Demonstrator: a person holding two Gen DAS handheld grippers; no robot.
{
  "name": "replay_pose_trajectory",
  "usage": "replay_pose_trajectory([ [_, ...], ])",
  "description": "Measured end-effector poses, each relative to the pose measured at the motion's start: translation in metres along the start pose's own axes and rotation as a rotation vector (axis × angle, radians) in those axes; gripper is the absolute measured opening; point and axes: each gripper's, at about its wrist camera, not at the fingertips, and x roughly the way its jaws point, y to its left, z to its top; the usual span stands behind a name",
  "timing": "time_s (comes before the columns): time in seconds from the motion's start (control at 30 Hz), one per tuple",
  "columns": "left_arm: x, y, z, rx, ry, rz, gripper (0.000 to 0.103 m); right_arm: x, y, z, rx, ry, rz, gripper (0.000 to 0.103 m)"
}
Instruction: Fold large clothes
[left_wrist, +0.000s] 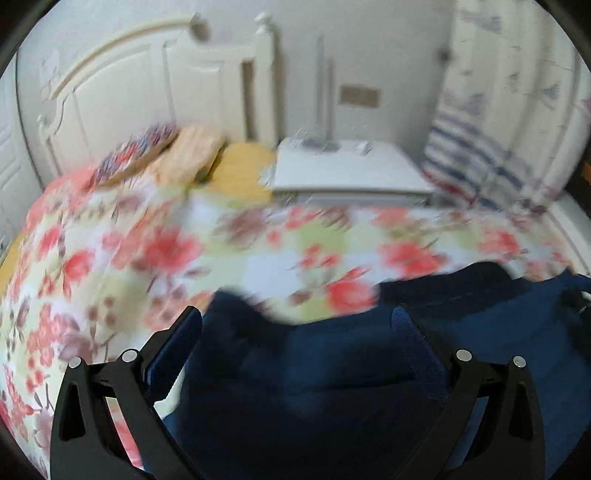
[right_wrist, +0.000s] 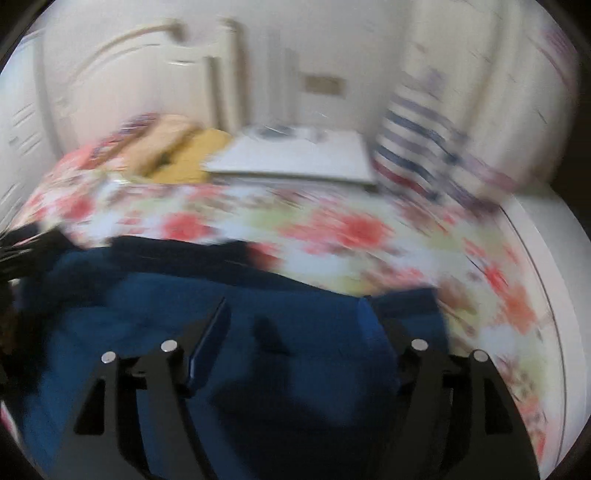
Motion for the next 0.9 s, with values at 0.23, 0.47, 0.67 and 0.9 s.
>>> replay_pose_trajectory([
  [0.23,0.043,0.037,-0.012,-0.165,0.132,-0.083,0.099,0.027,-0.037,-0.022,0.126,0.007,0.148,0.074],
  [0.47,0.007,0.029,-0.013,-0.139,0.008,0.066,0.098,0.011,-0.022,-0.015,0.106,0.028,0.032,0.075],
  [0.67,-0.064,-0.040,-0.021,0.109,-0.119,-0.046,0.099,-0.058,0.062,-0.026,-0.077,-0.102,0.116,0.092],
  [0.9,-0.006,-0.078,-0.054,0.172,0.032,-0.064,0.099,-0.010,0.119,-0.053,-0.225,0.036,0.090,0.095],
])
